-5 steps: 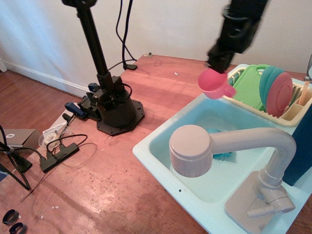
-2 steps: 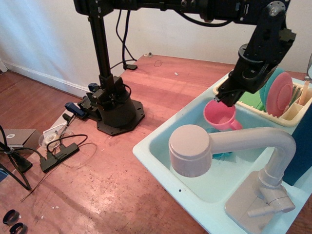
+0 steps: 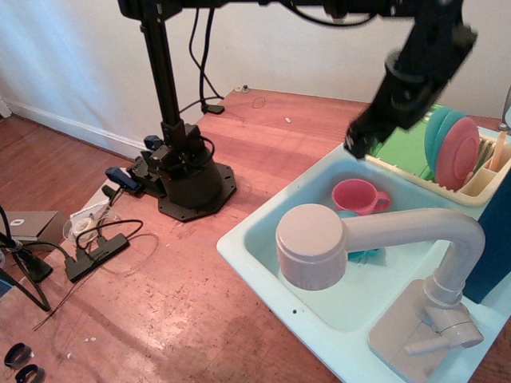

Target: Put cup from anywhere into sink

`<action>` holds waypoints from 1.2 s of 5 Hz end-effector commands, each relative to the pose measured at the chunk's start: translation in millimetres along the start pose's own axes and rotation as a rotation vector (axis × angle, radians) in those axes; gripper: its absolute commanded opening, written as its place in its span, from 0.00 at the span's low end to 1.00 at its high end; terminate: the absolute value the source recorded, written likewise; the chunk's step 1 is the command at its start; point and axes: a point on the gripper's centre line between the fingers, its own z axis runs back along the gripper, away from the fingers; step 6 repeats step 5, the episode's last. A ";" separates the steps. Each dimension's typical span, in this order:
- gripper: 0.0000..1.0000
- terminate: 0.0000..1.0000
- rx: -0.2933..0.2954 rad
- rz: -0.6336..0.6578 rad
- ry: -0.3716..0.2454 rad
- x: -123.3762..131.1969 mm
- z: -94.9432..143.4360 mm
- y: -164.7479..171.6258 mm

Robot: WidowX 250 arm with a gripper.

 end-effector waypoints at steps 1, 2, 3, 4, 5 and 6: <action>1.00 0.00 0.052 0.102 -0.040 -71.2 37.9 -1.0; 1.00 0.00 0.012 0.155 -0.028 -100.5 14.7 -33.5; 1.00 0.00 -0.043 0.124 -0.050 -98.9 -8.2 -45.0; 1.00 0.00 -0.043 0.124 -0.050 -98.9 -8.2 -45.0; 1.00 1.00 -0.043 0.124 -0.050 -98.9 -8.2 -45.0; 1.00 1.00 -0.043 0.124 -0.050 -98.9 -8.2 -45.0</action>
